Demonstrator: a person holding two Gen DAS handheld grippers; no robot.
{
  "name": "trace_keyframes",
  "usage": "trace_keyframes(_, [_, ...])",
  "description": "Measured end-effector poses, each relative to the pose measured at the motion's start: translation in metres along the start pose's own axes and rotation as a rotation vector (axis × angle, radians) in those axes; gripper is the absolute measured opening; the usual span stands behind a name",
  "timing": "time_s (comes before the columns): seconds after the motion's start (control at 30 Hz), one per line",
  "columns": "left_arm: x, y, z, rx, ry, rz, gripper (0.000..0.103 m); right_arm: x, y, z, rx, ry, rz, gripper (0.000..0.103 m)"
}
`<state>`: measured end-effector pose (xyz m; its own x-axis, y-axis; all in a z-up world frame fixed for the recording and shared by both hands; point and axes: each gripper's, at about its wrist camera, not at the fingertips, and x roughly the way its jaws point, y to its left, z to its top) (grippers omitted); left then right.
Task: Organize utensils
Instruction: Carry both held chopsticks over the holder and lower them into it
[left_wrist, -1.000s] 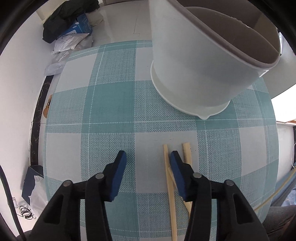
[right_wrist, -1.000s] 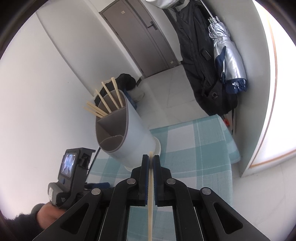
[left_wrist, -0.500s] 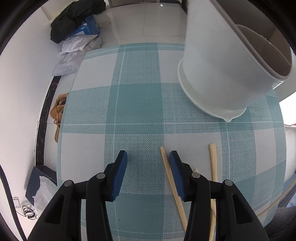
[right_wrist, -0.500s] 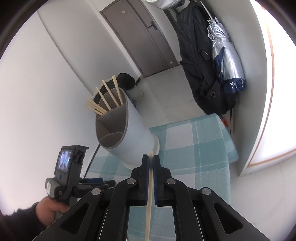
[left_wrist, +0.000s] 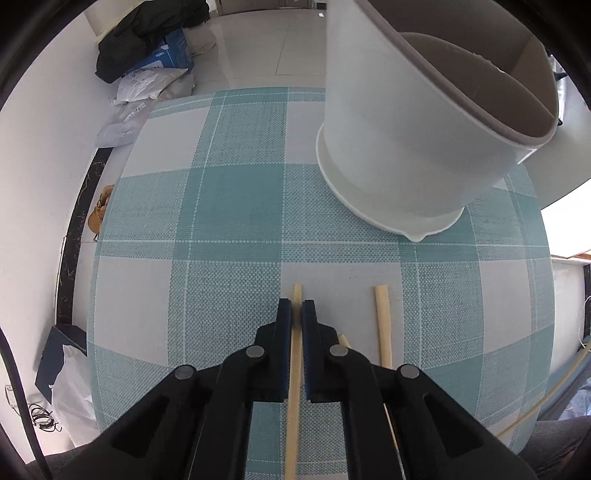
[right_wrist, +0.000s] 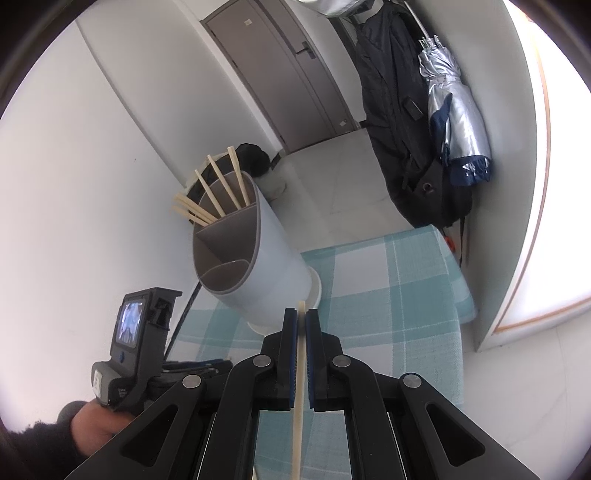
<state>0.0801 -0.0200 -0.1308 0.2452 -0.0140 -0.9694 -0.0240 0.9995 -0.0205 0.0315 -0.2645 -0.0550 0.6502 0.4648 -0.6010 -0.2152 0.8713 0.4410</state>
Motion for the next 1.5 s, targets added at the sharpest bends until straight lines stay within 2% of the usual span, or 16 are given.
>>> trace_keyframes(0.17, [-0.018,0.011,0.002,-0.024,-0.059,-0.072,0.001,-0.006,0.008,0.002,-0.030,-0.031,0.005,0.004])
trace_keyframes(0.27, [-0.039,0.011,-0.001,-0.019,-0.128,-0.103,0.001,-0.011,0.017,0.000,-0.055,-0.065,0.007,0.004])
trace_keyframes(0.47, [-0.096,0.016,-0.017,-0.038,-0.303,-0.196,0.001,-0.022,0.040,-0.009,-0.142,-0.131,-0.020,0.003])
trace_keyframes(0.53, [-0.116,0.016,-0.023,-0.022,-0.393,-0.201,0.001,-0.026,0.046,-0.010,-0.152,-0.151,-0.016,0.003])
trace_keyframes(0.63, [-0.138,0.017,-0.032,0.017,-0.478,-0.215,0.001,-0.030,0.057,-0.015,-0.183,-0.171,-0.017,0.003])
trace_keyframes(0.87, [-0.155,0.020,-0.042,0.082,-0.516,-0.251,0.001,-0.035,0.082,-0.028,-0.258,-0.201,-0.044,0.003])
trace_keyframes(1.07, [-0.166,0.019,-0.049,0.115,-0.507,-0.271,0.001,-0.037,0.096,-0.036,-0.290,-0.211,-0.062,0.003])
trace_keyframes(1.5, [-0.192,0.013,-0.039,0.141,-0.489,-0.323,0.001,-0.049,0.104,-0.014,-0.260,-0.238,-0.059,0.003])
